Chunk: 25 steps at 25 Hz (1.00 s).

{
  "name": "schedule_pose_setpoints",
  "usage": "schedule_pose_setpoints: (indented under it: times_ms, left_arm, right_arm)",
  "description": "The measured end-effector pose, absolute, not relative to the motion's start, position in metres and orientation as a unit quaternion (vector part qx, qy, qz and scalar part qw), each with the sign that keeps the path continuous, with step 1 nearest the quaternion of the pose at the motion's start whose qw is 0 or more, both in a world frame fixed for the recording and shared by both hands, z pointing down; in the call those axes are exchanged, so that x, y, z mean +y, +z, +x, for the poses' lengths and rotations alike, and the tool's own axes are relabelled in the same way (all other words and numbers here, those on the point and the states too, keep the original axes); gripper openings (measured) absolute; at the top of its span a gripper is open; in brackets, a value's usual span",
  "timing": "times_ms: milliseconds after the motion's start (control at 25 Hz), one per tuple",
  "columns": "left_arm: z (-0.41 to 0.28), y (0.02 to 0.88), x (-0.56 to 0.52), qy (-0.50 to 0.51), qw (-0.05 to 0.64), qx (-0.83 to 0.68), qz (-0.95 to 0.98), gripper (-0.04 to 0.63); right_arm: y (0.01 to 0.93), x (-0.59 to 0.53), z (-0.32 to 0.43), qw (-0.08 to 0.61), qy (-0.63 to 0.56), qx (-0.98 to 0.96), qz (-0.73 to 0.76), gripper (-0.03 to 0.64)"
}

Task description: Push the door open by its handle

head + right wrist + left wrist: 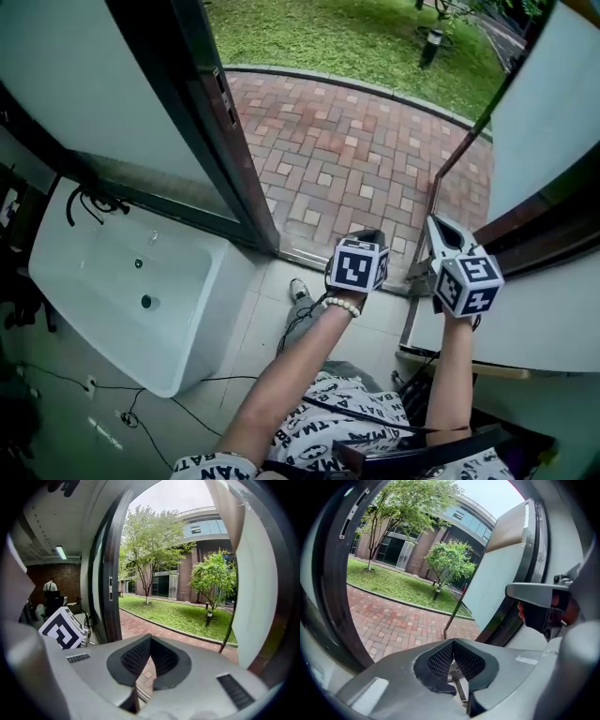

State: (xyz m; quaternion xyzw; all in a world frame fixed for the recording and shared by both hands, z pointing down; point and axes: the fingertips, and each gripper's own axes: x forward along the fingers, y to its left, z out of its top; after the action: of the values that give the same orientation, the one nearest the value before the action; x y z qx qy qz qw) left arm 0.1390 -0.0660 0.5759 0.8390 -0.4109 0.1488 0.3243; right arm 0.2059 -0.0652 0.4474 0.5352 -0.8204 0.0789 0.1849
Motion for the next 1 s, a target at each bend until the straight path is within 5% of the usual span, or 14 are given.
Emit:
schedule_pose_setpoints:
  times_ms: [1000]
  left_arm:
    - [0.029, 0.575, 0.131, 0.139, 0.298, -0.413, 0.849, -0.011]
  right_arm:
    - [0.488, 0.142, 0.104, 0.178, 0.132, -0.818, 0.532, 0.011]
